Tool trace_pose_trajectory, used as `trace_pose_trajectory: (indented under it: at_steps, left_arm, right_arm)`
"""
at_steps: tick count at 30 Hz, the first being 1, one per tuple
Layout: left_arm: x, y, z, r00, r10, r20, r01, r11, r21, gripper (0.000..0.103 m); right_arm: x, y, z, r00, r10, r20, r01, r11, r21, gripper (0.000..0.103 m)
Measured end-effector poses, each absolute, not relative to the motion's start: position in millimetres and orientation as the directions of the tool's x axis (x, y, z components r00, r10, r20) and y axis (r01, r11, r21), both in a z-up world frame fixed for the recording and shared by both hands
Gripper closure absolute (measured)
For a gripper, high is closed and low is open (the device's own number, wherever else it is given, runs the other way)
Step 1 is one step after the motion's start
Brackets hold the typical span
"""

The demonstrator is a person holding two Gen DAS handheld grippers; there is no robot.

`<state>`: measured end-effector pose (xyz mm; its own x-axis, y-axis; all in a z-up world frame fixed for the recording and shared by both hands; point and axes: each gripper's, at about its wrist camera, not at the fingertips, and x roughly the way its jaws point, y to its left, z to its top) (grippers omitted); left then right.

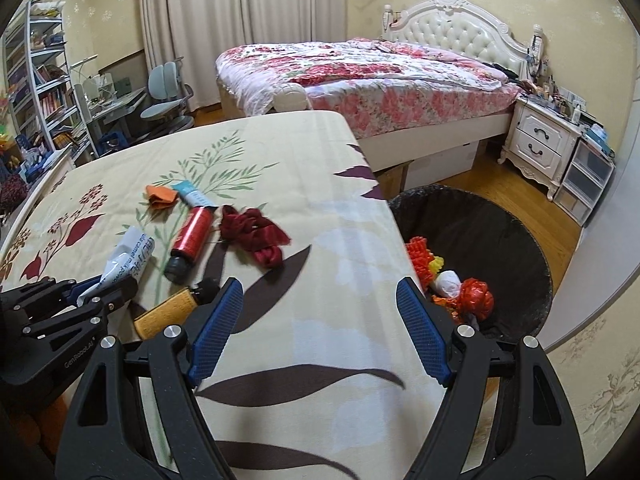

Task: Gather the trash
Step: 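Move back to the bed and grasp the white squeezed tube with the left gripper, then grasp the gold-labelled bottle upright with the right gripper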

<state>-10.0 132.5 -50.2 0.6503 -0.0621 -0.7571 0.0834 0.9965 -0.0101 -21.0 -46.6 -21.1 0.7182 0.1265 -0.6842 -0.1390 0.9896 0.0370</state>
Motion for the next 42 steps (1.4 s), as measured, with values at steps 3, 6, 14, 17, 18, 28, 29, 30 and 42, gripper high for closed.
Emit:
trace_pose_trajectory:
  at_steps: [3,6,14,17,18,28,29,30,42]
  left_arm:
    - [-14.4,142.8,-48.0,0.658,-0.045,-0.751,0.064,0.998,-0.004,0.079]
    - [-17.7,153.0,-45.7,0.667,-0.022,-0.745,0.042,0.999,0.009,0.079]
    - [-23.1,183.1,-46.5,0.671,0.026,-0.741,-0.025,1.0,0.013,0.079]
    - [-24.0,189.1,-48.0,0.67,0.028,-0.742,-0.036,0.999,0.005,0.079]
    - [-24.4,190.0,-48.6,0.67,0.027,-0.742,-0.037,0.999,0.003,0.079]
    - [-25.2,188.3,-50.8,0.67,0.022,-0.742,-0.034,0.999,-0.001,0.079]
    - [-25.5,187.9,-50.9,0.67,0.023,-0.742,-0.034,0.999,0.001,0.079]
    - [-25.8,187.5,-51.0,0.671,0.025,-0.741,-0.033,0.999,0.003,0.079]
    - [-27.1,179.8,-44.9,0.683,0.016,-0.73,-0.031,0.999,-0.007,0.079]
  right_arm:
    - [-23.1,-33.5,-20.5,0.709,0.146,-0.69,-0.164,0.986,0.041,0.026]
    - [-22.4,-17.9,-21.0,0.692,0.176,-0.701,-0.194,0.979,0.054,0.026]
    - [-20.1,21.6,-30.6,0.646,0.211,-0.733,-0.245,0.967,0.063,0.026]
    - [-21.0,26.2,-38.4,0.63,0.193,-0.752,-0.249,0.968,0.04,0.026]
    - [-21.7,25.5,-40.7,0.624,0.189,-0.758,-0.25,0.968,0.036,0.027]
    - [-25.6,16.1,-49.7,0.603,0.194,-0.774,-0.253,0.966,0.044,0.063]
    - [-26.2,16.2,-49.5,0.604,0.197,-0.773,-0.259,0.965,0.044,0.073]
    - [-26.5,16.3,-49.1,0.602,0.203,-0.772,-0.264,0.963,0.047,0.078]
    - [-31.5,7.8,-40.0,0.626,0.231,-0.745,-0.282,0.958,0.061,0.079]
